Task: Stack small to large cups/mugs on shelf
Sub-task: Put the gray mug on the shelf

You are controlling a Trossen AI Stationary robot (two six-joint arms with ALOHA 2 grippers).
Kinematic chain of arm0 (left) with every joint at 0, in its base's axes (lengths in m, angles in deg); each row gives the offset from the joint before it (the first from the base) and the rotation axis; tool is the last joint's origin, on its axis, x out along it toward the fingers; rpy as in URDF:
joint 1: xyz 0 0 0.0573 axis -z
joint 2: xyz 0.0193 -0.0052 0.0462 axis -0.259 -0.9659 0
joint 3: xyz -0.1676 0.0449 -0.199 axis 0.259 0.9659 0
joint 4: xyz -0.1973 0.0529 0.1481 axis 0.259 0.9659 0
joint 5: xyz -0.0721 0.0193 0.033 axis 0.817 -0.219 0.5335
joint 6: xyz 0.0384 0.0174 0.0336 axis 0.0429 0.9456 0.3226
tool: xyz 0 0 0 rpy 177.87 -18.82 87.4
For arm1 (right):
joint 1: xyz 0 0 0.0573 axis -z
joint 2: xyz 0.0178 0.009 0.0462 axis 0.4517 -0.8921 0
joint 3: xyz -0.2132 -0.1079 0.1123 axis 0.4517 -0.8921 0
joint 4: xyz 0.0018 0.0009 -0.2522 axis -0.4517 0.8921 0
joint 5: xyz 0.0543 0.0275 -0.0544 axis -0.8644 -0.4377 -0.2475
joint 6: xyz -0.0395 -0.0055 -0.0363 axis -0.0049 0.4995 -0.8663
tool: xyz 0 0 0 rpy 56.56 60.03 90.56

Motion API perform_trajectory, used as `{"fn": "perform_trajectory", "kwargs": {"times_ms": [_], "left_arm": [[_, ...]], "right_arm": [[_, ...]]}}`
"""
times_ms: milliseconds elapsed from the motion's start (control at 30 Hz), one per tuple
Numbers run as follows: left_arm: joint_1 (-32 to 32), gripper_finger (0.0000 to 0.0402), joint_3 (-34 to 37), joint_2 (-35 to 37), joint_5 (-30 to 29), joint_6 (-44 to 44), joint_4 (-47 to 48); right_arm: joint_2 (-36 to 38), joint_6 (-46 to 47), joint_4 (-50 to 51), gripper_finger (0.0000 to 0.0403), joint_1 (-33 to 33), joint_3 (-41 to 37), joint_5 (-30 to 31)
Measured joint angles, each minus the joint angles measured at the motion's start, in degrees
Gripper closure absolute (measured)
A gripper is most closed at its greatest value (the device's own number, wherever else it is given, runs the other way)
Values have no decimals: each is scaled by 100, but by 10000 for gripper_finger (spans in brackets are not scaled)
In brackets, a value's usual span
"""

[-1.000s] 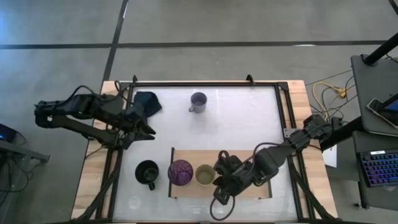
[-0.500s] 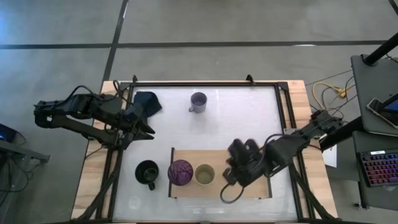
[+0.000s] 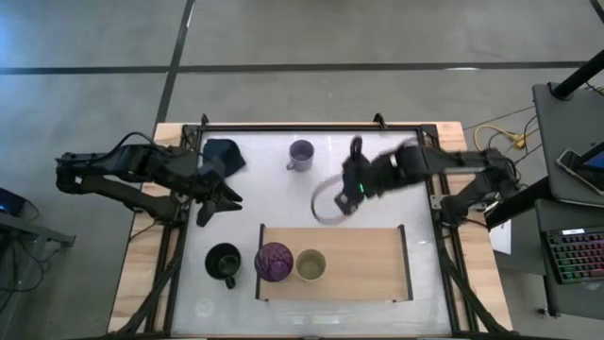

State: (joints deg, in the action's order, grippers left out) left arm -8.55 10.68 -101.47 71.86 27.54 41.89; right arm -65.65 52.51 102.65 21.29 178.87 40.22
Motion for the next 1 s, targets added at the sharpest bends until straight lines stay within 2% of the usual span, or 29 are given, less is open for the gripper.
{"fn": "perform_trajectory", "kwargs": {"times_ms": [167,367,567,767,1000], "left_arm": [[0,295,0,-74,-347,-293,1],[0,295,0,-94,-844,-635,-1],[0,295,0,-143,-1081,-978,-46],[-9,295,2,-243,-1094,-968,-189],[-9,295,0,-347,-1110,-940,-186]], "right_arm": [[-9,-1110,-81,253,1067,0,-855],[-54,-2140,-372,263,2041,-32,-1400],[-208,-2330,-1339,270,2711,-378,-2347],[-892,-2334,-1638,262,3009,-519,-2137],[-1611,-2150,-2414,241,3195,-230,-2251]]}}
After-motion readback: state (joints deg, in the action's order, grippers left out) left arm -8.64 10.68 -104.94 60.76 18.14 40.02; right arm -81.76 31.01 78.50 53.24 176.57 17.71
